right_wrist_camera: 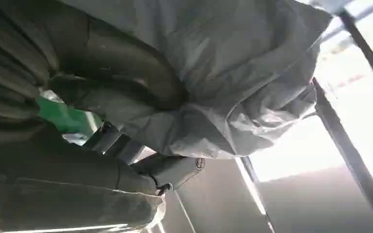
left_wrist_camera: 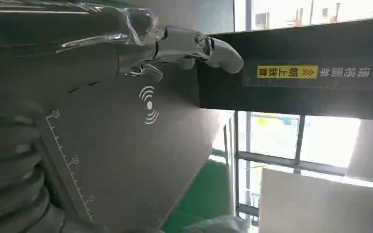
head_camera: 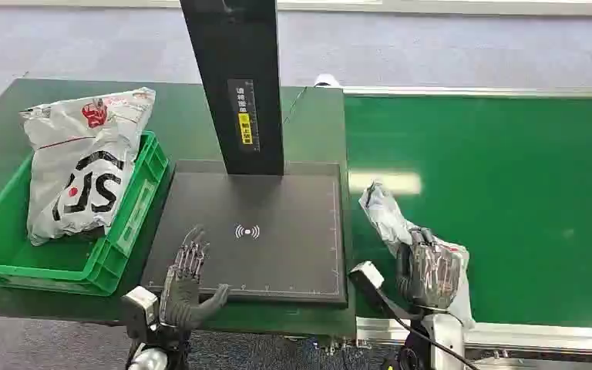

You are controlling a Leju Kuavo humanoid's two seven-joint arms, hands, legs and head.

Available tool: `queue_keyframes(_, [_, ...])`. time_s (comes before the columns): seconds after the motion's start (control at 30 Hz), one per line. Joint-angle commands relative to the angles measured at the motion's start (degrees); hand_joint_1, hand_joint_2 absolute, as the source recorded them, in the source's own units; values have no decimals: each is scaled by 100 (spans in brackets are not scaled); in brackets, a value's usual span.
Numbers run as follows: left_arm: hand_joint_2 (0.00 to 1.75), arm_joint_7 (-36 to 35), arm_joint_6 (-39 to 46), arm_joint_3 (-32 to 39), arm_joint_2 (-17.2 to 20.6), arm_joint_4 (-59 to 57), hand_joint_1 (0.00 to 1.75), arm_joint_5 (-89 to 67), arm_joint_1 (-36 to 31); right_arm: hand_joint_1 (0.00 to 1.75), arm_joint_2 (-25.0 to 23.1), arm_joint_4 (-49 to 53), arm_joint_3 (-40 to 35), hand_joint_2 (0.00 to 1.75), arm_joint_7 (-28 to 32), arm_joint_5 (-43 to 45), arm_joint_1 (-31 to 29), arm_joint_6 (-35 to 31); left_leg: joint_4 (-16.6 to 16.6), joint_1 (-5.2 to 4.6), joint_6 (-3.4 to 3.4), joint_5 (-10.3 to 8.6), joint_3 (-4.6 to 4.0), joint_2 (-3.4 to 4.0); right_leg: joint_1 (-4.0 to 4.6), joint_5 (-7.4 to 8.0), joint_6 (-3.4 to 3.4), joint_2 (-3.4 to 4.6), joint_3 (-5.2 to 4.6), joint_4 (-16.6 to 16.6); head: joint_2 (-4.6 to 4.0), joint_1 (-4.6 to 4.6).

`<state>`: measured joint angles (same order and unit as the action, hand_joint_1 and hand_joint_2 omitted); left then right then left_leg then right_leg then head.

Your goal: Moved the parcel from conveyor to table for the left to box.

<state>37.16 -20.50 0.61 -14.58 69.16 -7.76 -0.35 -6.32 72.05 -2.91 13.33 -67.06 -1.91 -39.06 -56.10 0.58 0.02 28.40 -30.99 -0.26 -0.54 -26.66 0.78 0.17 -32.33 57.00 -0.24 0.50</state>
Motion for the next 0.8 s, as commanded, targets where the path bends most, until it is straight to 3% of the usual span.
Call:
queue_keyframes(0.03, [175,32,87,-89,34,-200,0,-22,21,175,-511,1502,555,175,1849,1958,175,-94,4,-5,-1,-3,-4,3,-5,1,-4,-1,-7,1,0,0])
queue_keyframes(0.1, [175,36,125,-114,14,-240,0,-26,-31,175,-465,1623,389,175,2240,2696,50,-91,-2,-5,-1,-2,-12,5,-4,1,-2,2,-18,6,0,-2])
queue_keyframes(0.3, [175,68,286,-164,14,-439,0,-30,-288,175,-304,1421,-167,175,2499,4256,-732,197,-1,-5,0,-3,-15,16,-5,6,-1,13,-23,6,0,0])
queue_keyframes(0.53, [175,116,328,-233,36,-808,0,-1,-599,175,-454,288,-162,175,2411,4763,-2002,798,1,-4,0,-8,-7,23,-3,12,-3,20,-16,4,0,0])
queue_keyframes(0.6, [175,138,324,-291,27,-869,0,-11,-645,175,-496,-602,-199,175,2144,4771,-2661,1204,3,-5,0,-11,-6,37,-4,19,-4,33,-19,4,0,0])
queue_keyframes(0.8, [175,141,346,-370,24,-907,0,-30,-686,175,-772,-2356,-444,175,2063,4568,-3516,1507,2,-2,-1,-7,0,27,-1,13,-6,21,-10,6,0,-2])
